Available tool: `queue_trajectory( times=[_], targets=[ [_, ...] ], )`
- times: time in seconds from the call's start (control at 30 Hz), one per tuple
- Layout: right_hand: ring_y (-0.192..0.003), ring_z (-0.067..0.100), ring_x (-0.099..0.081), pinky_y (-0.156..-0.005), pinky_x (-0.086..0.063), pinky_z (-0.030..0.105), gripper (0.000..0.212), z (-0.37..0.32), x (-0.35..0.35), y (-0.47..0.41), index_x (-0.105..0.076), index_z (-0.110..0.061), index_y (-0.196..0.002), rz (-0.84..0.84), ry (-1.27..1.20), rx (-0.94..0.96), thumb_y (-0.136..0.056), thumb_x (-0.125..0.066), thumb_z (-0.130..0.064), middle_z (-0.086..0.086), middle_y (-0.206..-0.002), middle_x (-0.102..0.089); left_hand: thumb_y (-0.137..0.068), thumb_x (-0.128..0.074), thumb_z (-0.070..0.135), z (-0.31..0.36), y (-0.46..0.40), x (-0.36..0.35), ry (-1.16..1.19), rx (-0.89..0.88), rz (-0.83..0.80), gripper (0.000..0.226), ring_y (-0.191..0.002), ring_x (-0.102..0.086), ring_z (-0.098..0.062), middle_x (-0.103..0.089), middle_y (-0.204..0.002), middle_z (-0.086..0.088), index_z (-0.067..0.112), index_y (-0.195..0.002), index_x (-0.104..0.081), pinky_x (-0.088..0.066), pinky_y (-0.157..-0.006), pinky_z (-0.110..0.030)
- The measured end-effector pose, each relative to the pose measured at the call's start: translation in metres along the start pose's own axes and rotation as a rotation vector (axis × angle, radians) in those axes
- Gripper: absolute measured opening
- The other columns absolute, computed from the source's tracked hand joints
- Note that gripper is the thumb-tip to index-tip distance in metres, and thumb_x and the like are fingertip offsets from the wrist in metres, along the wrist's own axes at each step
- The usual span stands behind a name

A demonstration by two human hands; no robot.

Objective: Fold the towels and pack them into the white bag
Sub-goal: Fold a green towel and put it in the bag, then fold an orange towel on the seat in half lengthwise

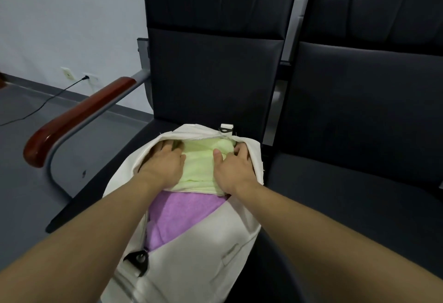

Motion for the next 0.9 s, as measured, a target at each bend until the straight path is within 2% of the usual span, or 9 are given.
queue_trajectory(
  times=[0.1, 0.2, 0.33, 0.43, 0.5, 0.57, 0.63, 0.77, 0.9],
  targets=[
    [-0.123, 0.017, -0.045, -0.107, -0.032, 0.027, 0.06, -0.008, -0.002, 0.0, -0.057, 0.002, -0.13, 0.081, -0.066, 0.16, -0.108, -0.027, -0.045, -0.001, -0.147, -0.028, -0.108, -0.034, 0.031, 0.004, 0.002, 0.005, -0.008, -0.074, 0.121, 0.051, -0.151, -0.018, -0.03, -0.024, -0.163, -0.009, 0.014, -0.156, -0.032, -0.015, -0.126, -0.045],
    [-0.148, 0.017, -0.025, -0.123, -0.015, 0.03, 0.059, -0.011, -0.012, -0.013, -0.04, -0.006, -0.15, 0.026, -0.133, 0.251, -0.108, -0.027, -0.045, -0.001, -0.163, -0.022, -0.109, -0.032, 0.034, 0.011, 0.0, 0.0, 0.129, -0.157, 0.111, 0.05, -0.146, -0.032, -0.025, -0.034, -0.16, -0.006, 0.022, -0.158, -0.03, -0.024, -0.123, -0.041],
    [-0.148, 0.024, -0.027, -0.123, -0.02, 0.041, 0.072, 0.012, -0.03, -0.039, -0.036, -0.006, -0.151, -0.097, -0.083, 0.095, -0.104, -0.017, -0.058, 0.007, -0.16, -0.031, -0.108, -0.019, 0.051, 0.012, -0.007, -0.023, 0.244, -0.063, -0.111, 0.061, -0.157, -0.004, -0.021, -0.006, -0.171, 0.001, 0.028, -0.163, -0.01, -0.003, -0.127, -0.041],
    [-0.148, 0.024, -0.026, -0.124, -0.018, 0.042, 0.074, 0.019, -0.038, -0.037, -0.035, -0.004, -0.151, -0.194, -0.045, 0.082, -0.104, -0.016, -0.057, 0.011, -0.16, -0.029, -0.108, -0.015, 0.052, 0.012, -0.012, -0.028, 0.197, -0.057, -0.154, 0.061, -0.157, 0.0, -0.019, -0.002, -0.171, 0.001, 0.028, -0.163, -0.008, 0.001, -0.127, -0.04],
    [-0.145, 0.023, -0.033, -0.122, -0.022, 0.04, 0.069, 0.015, -0.031, -0.026, -0.041, -0.004, -0.146, -0.166, -0.097, 0.111, -0.105, -0.019, -0.055, 0.01, -0.156, -0.036, -0.108, -0.015, 0.052, 0.014, -0.012, -0.023, 0.195, -0.072, -0.125, 0.061, -0.156, -0.008, -0.023, -0.011, -0.17, -0.003, 0.025, -0.163, -0.015, -0.004, -0.127, -0.041],
    [-0.141, 0.022, -0.039, -0.12, -0.026, 0.036, 0.06, 0.006, -0.016, -0.009, -0.047, -0.007, -0.142, -0.107, -0.156, 0.176, -0.107, -0.024, -0.05, 0.006, -0.152, -0.044, -0.106, -0.015, 0.052, 0.021, -0.003, -0.008, 0.206, -0.128, -0.013, 0.062, -0.146, -0.033, -0.027, -0.038, -0.16, -0.009, 0.021, -0.155, -0.036, -0.021, -0.123, -0.043],
    [-0.148, 0.018, -0.031, -0.122, -0.021, 0.03, 0.055, -0.005, 0.0, 0.014, -0.041, -0.013, -0.151, -0.092, -0.198, 0.254, -0.108, -0.028, -0.045, 0.002, -0.159, -0.036, -0.104, -0.015, 0.053, 0.038, 0.014, 0.007, 0.248, -0.223, 0.055, 0.065, -0.138, -0.044, -0.023, -0.051, -0.15, -0.007, 0.018, -0.15, -0.045, -0.03, -0.119, -0.041],
    [-0.147, 0.005, -0.03, -0.12, -0.023, 0.023, 0.047, -0.008, 0.053, 0.065, -0.041, -0.024, -0.152, 0.014, -0.204, 0.358, -0.108, -0.035, -0.039, -0.01, -0.161, -0.034, -0.107, -0.021, 0.055, 0.083, 0.058, 0.026, 0.328, -0.329, 0.06, 0.063, -0.15, -0.029, -0.011, -0.034, -0.163, 0.004, 0.021, -0.159, -0.031, -0.021, -0.125, -0.033],
    [-0.146, 0.008, -0.031, -0.118, -0.026, 0.027, 0.049, 0.045, 0.116, 0.108, -0.042, -0.024, -0.152, 0.13, 0.02, 0.283, -0.107, -0.034, -0.044, -0.011, -0.162, -0.03, -0.109, -0.03, 0.046, 0.152, 0.1, 0.049, 0.381, -0.374, 0.137, 0.056, -0.151, -0.025, -0.009, -0.032, -0.164, 0.005, 0.021, -0.159, -0.033, -0.014, -0.122, -0.022]
  ],
)
Point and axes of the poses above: each hand's wrist, its own y-axis away from the middle knuckle, its own x-axis out of the back of the hand, z = x × y, the point moved 8 cm from there along -y, towards the middle knuckle
